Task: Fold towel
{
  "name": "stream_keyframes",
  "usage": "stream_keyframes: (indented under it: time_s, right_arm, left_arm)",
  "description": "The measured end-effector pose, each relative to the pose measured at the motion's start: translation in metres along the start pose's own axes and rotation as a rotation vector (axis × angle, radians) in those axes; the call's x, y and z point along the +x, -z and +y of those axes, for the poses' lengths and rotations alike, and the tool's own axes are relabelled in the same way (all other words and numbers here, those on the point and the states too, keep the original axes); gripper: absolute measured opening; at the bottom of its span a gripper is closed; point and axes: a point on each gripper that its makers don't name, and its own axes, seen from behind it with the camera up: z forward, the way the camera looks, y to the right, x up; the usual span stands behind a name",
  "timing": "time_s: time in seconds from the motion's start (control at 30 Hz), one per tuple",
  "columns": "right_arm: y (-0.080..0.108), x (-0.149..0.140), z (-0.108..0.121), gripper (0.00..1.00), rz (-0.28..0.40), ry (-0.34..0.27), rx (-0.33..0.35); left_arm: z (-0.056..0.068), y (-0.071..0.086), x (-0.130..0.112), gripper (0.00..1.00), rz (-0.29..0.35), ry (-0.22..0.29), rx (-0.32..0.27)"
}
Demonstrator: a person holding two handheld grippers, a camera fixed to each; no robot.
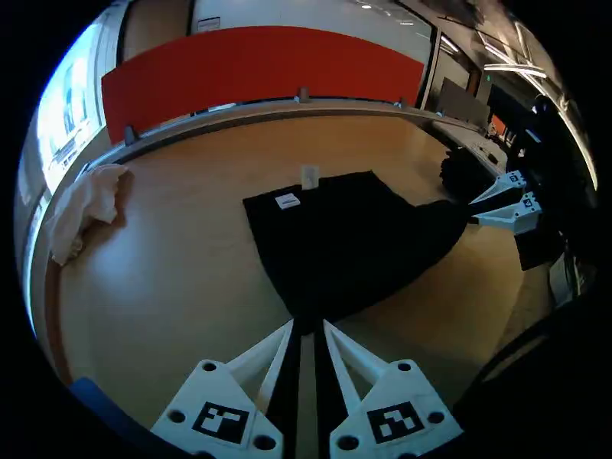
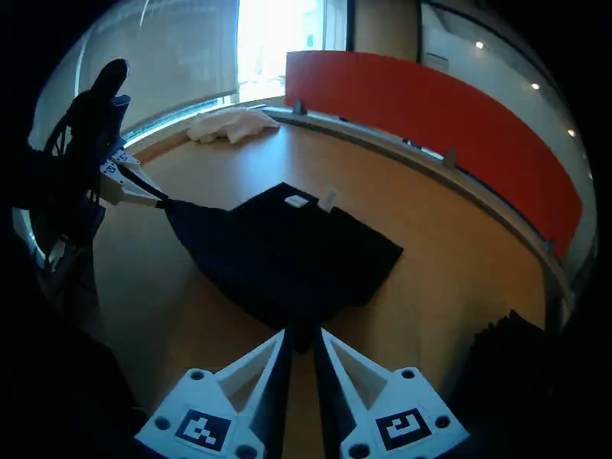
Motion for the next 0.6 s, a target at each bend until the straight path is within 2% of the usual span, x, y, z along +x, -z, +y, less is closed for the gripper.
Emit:
stream_keyframes:
  time_s: [0.2, 0.6]
  right_arm:
    - [0.015, 0.009, -0.002, 0.19, 0.000, 0.012, 0.004]
    - [0.036, 0.011, -0.012, 0.19, -0.009, -0.019, 0.035]
  left_arm:
    - [0.007, 0.017, 0.006, 0.12, 0.006, 0.031, -0.008]
    - [0.018, 0.041, 0.011, 0.11, 0.003, 0.065, -0.027]
